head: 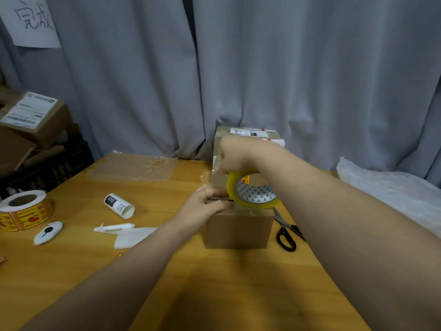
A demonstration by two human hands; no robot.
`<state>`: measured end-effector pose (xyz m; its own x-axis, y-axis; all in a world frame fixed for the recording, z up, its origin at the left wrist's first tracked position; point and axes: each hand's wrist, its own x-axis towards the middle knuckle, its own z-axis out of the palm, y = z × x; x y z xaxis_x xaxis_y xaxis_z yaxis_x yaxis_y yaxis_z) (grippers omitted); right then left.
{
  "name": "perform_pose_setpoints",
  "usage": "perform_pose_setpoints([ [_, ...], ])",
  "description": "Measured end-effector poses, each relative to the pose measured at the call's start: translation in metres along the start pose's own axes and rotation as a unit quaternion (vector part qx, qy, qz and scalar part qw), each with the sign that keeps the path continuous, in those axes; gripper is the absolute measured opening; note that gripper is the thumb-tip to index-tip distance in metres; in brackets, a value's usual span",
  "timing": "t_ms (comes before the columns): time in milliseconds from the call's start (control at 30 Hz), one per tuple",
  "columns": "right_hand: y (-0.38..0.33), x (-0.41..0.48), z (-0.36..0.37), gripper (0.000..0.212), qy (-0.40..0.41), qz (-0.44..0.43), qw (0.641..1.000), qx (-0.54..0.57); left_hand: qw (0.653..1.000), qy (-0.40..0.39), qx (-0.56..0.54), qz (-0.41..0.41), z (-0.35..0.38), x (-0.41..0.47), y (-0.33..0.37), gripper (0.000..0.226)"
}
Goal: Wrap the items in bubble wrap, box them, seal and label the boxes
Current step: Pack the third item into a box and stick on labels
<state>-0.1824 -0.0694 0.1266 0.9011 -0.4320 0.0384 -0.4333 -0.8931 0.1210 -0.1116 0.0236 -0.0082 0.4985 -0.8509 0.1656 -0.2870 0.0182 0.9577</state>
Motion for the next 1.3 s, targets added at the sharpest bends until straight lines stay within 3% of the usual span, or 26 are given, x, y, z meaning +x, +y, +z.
perform_pose_setpoints([
  [67, -0.005, 0.009, 0.001, 0.032, -0.026, -0.004, 1.0, -0.014, 0.995, -0.033, -0.086, -0.043, -0.009, -0.004, -0.002, 0.026],
  [167, -0.012, 0.016, 0.0, 0.029, -0.055, -0.013, 0.998, -0.033, 0.965, 0.032, -0.238, -0.105, -0.016, -0.002, -0.003, 0.02],
  [300, -0.019, 0.018, -0.001, 0.032, -0.055, -0.013, 0.997, -0.058, 0.963, 0.106, -0.206, -0.136, -0.016, 0.001, -0.002, 0.023],
  [467, -0.005, 0.01, 0.008, 0.041, 0.174, 0.009, 0.985, -0.008, 0.957, 0.146, -0.203, -0.147, -0.013, 0.003, -0.007, 0.015],
  [533, 0.008, 0.0, 0.017, 0.048, 0.177, 0.025, 0.979, 0.101, 0.951, 0.156, -0.216, -0.157, -0.012, 0.001, -0.011, 0.014],
  [633, 0.023, -0.012, 0.03, 0.045, 0.19, 0.036, 0.935, 0.298, 0.954, 0.154, -0.212, -0.148, -0.012, -0.001, -0.013, 0.015],
  [700, 0.022, -0.014, 0.031, 0.038, 0.21, 0.031, 0.928, 0.306, 0.955, 0.151, -0.211, -0.141, -0.011, -0.001, -0.014, 0.015],
  [767, 0.014, -0.013, 0.025, 0.034, 0.204, 0.015, 0.946, 0.251, 0.955, 0.149, -0.211, -0.148, -0.008, -0.001, -0.016, 0.015],
  [933, 0.007, -0.006, 0.013, 0.04, 0.133, 0.021, 0.987, 0.089, 0.958, 0.156, -0.174, -0.166, -0.006, -0.006, -0.027, 0.018],
  [1167, 0.007, -0.005, 0.015, 0.04, 0.125, 0.01, 0.988, 0.095, 0.985, 0.095, -0.008, -0.141, 0.001, -0.002, -0.036, 0.02],
  [1300, 0.011, -0.004, 0.017, 0.04, 0.124, 0.01, 0.987, 0.107, 0.974, 0.078, 0.135, -0.162, -0.001, 0.0, -0.031, 0.027],
])
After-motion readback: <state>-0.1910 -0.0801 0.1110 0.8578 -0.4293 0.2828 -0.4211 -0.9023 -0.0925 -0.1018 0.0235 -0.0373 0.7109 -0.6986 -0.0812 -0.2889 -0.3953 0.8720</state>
